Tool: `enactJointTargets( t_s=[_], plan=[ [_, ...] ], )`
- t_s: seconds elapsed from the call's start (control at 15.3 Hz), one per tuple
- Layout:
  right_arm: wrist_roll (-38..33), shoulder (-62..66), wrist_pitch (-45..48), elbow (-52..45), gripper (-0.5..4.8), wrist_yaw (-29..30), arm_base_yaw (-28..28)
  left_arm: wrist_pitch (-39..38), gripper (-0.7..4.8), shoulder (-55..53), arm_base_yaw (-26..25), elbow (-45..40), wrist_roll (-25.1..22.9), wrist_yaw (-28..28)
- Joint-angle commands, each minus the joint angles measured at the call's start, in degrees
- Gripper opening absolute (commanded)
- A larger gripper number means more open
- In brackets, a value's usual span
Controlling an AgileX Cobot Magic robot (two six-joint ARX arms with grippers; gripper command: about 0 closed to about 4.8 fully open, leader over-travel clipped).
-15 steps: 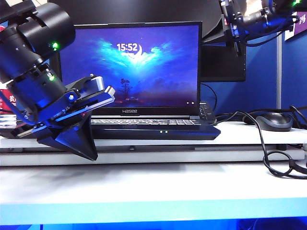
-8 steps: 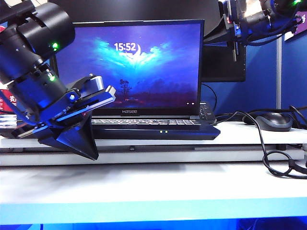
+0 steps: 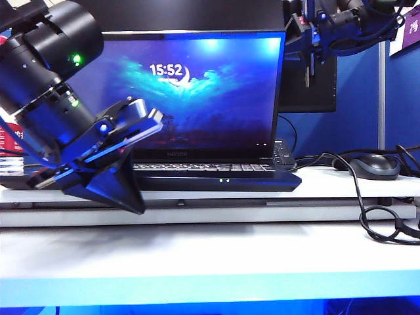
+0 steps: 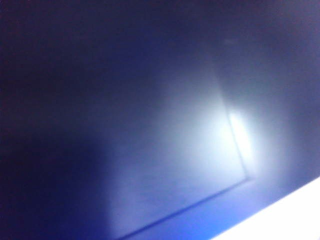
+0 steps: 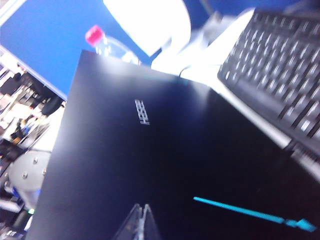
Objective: Close the lid of the black laptop.
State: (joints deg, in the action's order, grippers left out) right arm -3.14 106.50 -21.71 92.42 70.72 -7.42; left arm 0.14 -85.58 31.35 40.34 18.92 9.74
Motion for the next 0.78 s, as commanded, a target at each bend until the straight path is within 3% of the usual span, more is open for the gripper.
enactJointTargets(
  t_s=[0.07, 0.33, 0.52, 0.78],
  plan=[
    [5.7, -0.5, -7.9, 0.0, -0.01, 1.0, -1.7, 9.0, -0.05, 0.5, -0.4, 1.1, -0.7, -1.8],
    [14.2, -0.9, -18.7, 0.0, -0.01, -3.4, -3.8, 8.9, -0.05, 0.5, -0.4, 1.1, -0.7, -0.5],
    [16.7, -0.9, -23.3, -0.1, -0.01, -3.8, -4.8, 8.9, -0.05, 0.5, -0.4, 1.1, -0.8, -0.5],
    [25.9, -0.9, -33.9, -0.1, -0.01, -5.4, -5.7, 8.9, -0.05, 0.5, -0.4, 1.1, -0.9, -0.5]
  ],
)
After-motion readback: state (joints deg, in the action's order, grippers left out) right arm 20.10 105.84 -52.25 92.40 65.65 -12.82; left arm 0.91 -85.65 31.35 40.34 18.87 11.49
